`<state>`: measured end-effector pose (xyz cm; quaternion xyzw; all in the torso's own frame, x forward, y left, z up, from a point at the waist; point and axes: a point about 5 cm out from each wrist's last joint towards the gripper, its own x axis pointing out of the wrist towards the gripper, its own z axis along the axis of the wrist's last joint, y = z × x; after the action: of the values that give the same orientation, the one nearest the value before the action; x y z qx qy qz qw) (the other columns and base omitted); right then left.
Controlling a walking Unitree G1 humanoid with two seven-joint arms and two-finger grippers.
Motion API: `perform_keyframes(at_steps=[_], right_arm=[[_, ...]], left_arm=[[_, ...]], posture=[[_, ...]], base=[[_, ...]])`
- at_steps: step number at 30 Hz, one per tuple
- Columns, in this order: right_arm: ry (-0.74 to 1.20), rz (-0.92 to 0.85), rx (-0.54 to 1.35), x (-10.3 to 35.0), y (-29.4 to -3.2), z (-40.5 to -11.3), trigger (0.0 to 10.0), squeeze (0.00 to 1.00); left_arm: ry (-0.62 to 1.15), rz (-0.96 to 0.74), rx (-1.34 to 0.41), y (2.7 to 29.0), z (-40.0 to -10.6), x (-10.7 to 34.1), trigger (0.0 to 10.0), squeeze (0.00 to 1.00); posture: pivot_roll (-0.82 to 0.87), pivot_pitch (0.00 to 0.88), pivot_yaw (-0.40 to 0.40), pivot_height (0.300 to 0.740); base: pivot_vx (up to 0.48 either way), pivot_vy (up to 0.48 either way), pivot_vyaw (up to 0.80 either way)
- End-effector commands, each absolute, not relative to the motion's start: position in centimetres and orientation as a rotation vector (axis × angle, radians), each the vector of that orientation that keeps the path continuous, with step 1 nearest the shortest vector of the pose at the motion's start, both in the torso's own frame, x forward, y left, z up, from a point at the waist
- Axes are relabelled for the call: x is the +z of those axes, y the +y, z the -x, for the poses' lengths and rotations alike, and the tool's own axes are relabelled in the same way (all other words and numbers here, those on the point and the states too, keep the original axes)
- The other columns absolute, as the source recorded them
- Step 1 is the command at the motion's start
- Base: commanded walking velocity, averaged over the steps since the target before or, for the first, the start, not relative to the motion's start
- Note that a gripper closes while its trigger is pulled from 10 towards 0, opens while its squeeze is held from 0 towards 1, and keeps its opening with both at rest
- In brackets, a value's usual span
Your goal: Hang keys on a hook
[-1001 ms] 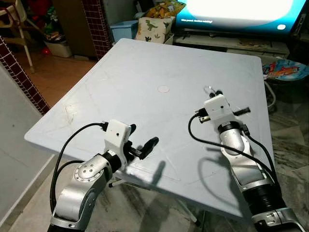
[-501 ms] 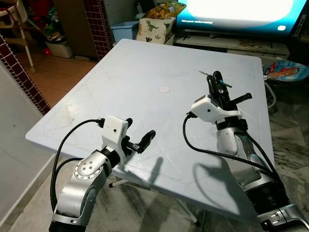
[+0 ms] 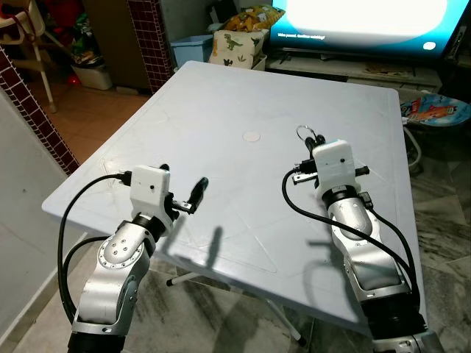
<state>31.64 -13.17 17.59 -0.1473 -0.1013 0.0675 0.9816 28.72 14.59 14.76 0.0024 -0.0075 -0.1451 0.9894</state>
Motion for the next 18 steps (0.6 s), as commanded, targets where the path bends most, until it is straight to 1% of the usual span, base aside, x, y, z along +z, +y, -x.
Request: perform_keyframes(at_steps=[1, 2, 7, 11, 14, 18], right_arm=[[-0.188, 0.266, 0.172, 17.6, -12.8, -31.2, 10.0, 0.0], [-0.177, 0.263, 0.212, 17.5, -12.4, -30.7, 10.0, 0.0], [-0.155, 0.256, 0.251, 17.1, -11.8, -29.8, 10.0, 0.0], [-0.156, 0.249, 0.323, 17.3, -11.0, -28.7, 10.0, 0.0], [-0.148, 0.229, 0.343, 17.4, -10.6, -28.7, 10.0, 0.0], [-0.15, 0.211, 0.355, 17.8, -10.3, -28.7, 10.0, 0.0]], left_arm=[[-0.034, -0.025, -0.245, 15.1, -28.6, 15.0, 10.0, 0.0], [-0.042, -0.041, -0.211, 15.5, -28.5, 14.8, 10.0, 0.0], [-0.033, -0.054, -0.169, 16.2, -28.2, 14.4, 10.0, 0.0], [-0.008, -0.079, -0.075, 17.3, -27.3, 13.4, 10.0, 0.0], [0.007, -0.079, -0.067, 17.2, -26.7, 12.8, 10.0, 0.0], [0.011, -0.052, -0.05, 17.0, -26.7, 12.7, 10.0, 0.0]], posture=[[-0.02, 0.03, 0.061, 0.74], [-0.02, 0.028, 0.062, 0.74], [-0.02, 0.025, 0.06, 0.74], [-0.01, 0.022, 0.058, 0.74], [-0.01, 0.015, 0.056, 0.74], [-0.01, 0.012, 0.053, 0.74]], base=[[0.0, 0.0, 0.0], [0.0, 0.0, 0.0], [0.0, 0.0, 0.0], [0.0, 0.0, 0.0], [0.0, 0.0, 0.8], [0.0, 0.0, 0.8]])
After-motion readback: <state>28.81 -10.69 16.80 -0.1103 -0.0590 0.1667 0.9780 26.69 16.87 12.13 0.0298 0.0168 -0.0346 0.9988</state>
